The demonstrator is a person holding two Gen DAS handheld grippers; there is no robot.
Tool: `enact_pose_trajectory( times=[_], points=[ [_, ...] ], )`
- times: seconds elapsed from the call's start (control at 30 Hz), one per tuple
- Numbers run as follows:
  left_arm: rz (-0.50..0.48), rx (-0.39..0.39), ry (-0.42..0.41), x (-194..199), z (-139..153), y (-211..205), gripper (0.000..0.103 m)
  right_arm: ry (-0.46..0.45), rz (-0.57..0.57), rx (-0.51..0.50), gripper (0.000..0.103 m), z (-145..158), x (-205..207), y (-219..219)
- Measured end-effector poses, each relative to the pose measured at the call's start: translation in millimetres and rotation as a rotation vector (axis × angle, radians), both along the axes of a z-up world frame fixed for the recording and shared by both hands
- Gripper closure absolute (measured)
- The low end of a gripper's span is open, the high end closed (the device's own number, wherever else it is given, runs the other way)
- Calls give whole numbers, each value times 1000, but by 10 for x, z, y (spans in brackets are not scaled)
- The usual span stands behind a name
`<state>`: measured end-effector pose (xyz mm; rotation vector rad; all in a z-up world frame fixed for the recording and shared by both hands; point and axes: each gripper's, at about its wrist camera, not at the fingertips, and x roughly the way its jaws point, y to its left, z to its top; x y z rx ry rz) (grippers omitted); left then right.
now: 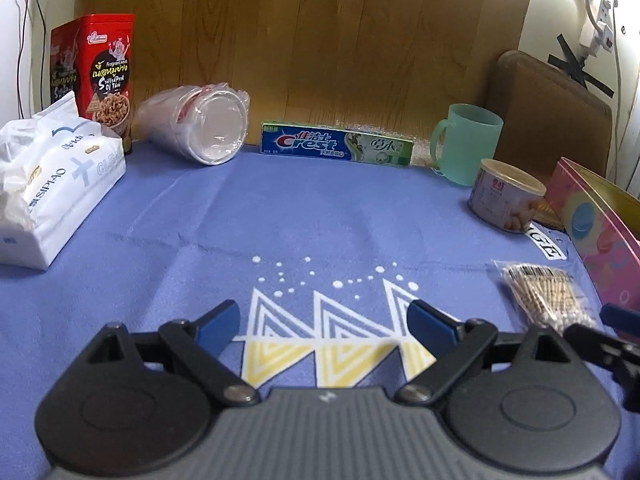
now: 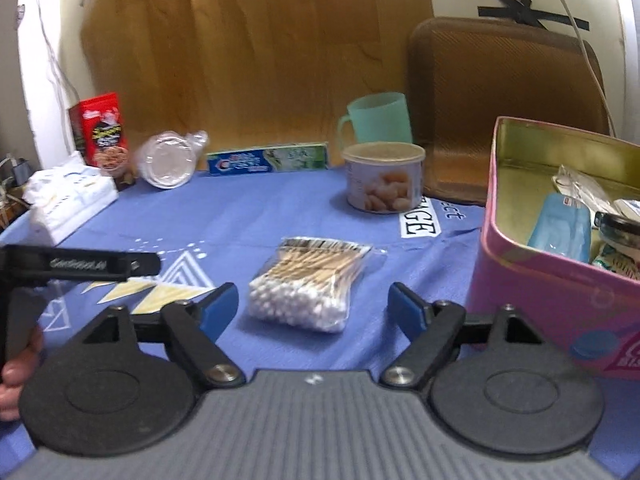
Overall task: Organize soft objects
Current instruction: 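Move the right gripper over the bag of cotton swabs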
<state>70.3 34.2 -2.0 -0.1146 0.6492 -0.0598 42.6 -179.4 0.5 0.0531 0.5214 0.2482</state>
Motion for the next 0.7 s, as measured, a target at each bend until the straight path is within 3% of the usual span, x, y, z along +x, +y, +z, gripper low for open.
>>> enact_pose_trajectory(
  times=[0.13, 0.7],
  points=[
    [-1, 16, 2, -1, -4, -27, 9, 37, -20, -4, 18, -98, 27, 38],
    [-10, 17, 4, 3, -16, -40, 5, 35, -45, 10, 16, -91, 23, 11]
  ],
)
